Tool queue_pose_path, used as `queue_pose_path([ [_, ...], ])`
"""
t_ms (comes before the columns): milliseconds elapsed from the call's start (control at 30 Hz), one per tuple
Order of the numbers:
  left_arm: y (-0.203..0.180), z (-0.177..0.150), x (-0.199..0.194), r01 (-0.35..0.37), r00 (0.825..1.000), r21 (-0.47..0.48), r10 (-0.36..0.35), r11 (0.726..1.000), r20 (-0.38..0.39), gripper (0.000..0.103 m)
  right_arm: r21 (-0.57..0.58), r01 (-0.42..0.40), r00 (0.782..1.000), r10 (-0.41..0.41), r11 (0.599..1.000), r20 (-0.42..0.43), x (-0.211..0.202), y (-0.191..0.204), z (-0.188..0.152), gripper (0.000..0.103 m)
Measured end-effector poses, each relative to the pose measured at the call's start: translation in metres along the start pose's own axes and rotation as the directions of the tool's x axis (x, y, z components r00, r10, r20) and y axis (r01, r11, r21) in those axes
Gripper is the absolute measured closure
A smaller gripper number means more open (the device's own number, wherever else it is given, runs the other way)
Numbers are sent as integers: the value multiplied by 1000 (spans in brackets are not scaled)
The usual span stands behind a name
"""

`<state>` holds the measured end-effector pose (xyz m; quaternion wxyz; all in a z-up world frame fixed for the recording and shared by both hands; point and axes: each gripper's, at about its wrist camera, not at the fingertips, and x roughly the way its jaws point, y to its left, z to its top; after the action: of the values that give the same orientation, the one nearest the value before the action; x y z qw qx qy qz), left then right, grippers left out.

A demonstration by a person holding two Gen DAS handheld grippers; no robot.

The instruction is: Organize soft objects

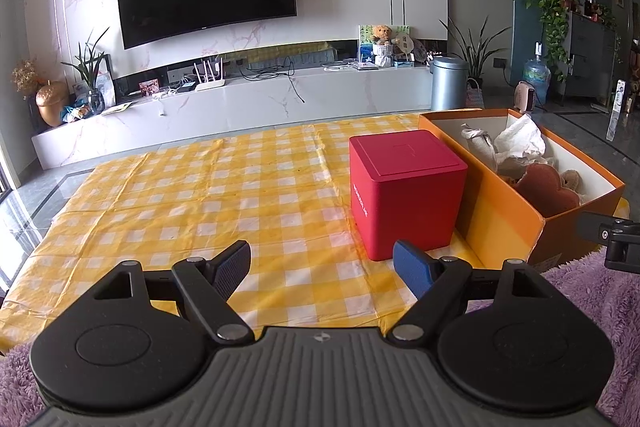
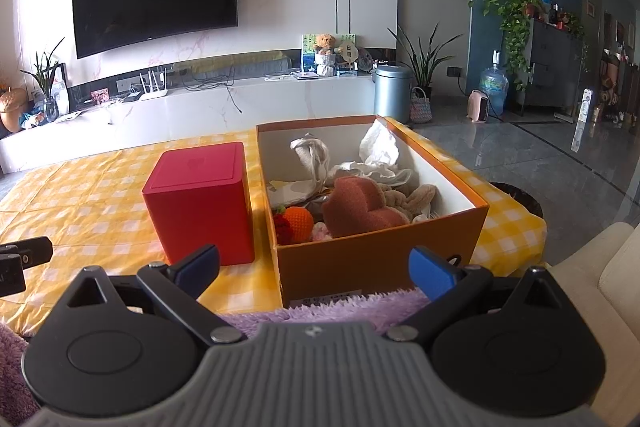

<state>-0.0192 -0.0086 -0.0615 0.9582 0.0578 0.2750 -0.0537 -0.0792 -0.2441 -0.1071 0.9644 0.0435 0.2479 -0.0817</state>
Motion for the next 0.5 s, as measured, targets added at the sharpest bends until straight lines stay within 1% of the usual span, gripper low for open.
queue_pose_path([
  [500,0,0,-1,-3,1000,-3,3,1000,0,8,0,0,1000,0,1000,1,0,0,-1,4],
])
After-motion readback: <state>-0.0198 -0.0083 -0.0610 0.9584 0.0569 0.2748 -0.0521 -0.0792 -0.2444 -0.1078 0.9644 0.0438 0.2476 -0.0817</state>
